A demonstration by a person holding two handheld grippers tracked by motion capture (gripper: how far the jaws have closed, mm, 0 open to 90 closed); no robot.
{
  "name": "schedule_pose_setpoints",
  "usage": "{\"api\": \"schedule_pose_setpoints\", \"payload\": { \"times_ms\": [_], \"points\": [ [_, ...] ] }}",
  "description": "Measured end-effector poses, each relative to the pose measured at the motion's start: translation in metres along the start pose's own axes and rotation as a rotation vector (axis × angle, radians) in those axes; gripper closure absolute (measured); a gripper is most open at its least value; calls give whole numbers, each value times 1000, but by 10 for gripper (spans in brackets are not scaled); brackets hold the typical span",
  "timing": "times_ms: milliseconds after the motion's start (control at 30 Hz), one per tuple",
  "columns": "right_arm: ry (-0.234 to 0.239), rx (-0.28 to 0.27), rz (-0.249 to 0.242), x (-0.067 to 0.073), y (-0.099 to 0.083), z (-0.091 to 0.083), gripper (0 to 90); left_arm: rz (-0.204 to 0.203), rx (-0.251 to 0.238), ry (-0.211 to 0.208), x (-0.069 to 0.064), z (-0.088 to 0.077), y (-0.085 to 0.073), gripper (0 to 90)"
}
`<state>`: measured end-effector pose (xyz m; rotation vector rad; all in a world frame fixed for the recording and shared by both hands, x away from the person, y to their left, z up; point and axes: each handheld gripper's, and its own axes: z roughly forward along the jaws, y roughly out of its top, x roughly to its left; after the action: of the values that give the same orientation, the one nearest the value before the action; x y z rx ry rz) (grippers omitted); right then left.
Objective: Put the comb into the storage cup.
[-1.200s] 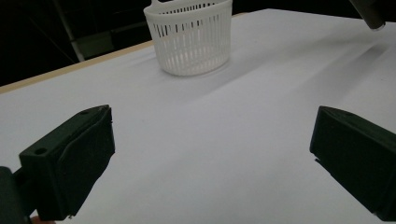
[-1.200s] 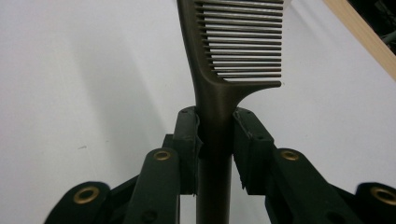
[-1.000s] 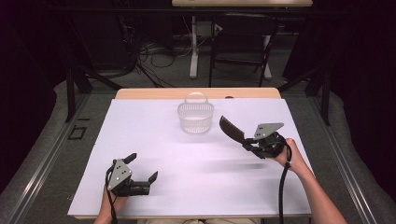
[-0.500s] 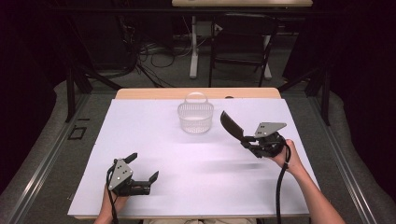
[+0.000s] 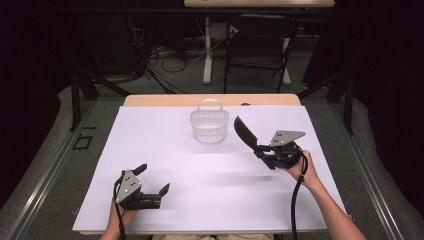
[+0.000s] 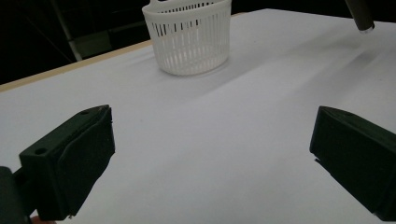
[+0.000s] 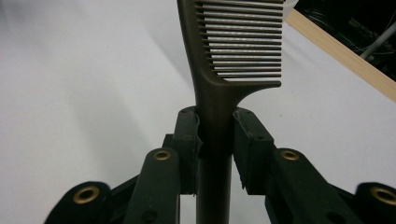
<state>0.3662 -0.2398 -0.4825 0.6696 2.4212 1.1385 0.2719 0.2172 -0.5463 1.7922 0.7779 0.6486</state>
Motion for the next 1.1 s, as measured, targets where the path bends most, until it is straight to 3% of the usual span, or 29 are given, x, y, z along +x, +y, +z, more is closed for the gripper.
{"api": "schedule_pose_setpoints", "payload": {
  "times_ms": [367,633,1100],
  "points": [
    [-18,-28,42,2,1,6,728,1,4,-3,0,3,0,2],
    [-26,-44,45,3,2,11,728,-5,4,8,0,3,1,2],
    [-53,-92,44,5,3,10,728,7,7,-13,-3,9,3,2]
  ]
}}
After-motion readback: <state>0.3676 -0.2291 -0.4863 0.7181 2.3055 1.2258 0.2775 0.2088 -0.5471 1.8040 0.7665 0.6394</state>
